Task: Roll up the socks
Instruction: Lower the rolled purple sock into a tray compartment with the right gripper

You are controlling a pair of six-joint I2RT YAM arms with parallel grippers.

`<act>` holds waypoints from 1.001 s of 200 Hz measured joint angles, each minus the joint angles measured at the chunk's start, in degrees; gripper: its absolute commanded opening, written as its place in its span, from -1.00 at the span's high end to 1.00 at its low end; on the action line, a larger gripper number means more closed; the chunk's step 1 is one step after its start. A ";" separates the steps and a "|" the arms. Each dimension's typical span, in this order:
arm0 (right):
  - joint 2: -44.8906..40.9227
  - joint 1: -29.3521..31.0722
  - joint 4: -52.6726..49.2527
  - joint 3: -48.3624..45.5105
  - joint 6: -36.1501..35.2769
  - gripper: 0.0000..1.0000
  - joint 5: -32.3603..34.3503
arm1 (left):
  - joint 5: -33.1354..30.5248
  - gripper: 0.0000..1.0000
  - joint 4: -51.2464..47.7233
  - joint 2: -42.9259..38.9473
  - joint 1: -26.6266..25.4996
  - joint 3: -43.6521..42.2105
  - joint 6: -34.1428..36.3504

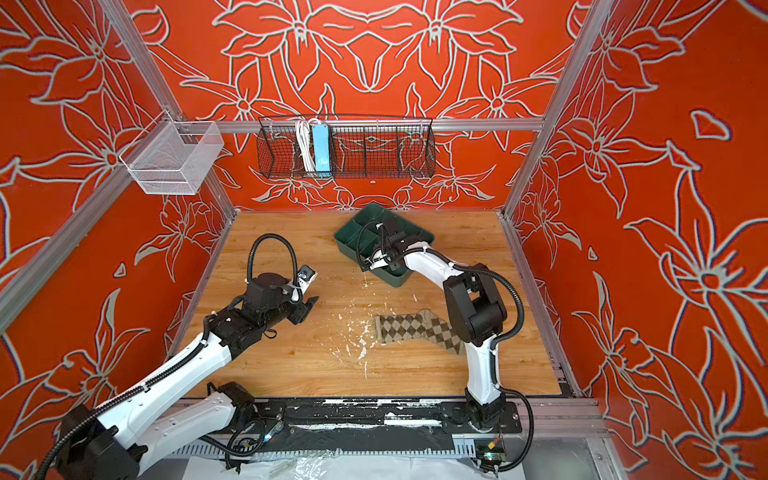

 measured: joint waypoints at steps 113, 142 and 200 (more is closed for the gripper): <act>10.84 13.31 -24.74 22.82 15.34 1.00 -10.54 | -1.25 -0.35 -1.51 -12.04 0.00 -1.57 -1.53; 13.11 13.64 -27.06 26.03 18.97 1.00 -15.17 | -2.82 -0.37 -4.02 -14.91 0.00 -2.25 -2.03; 16.65 13.64 -26.95 28.09 22.25 1.00 -21.07 | -5.49 -0.39 -6.84 -18.86 0.00 -2.25 -3.96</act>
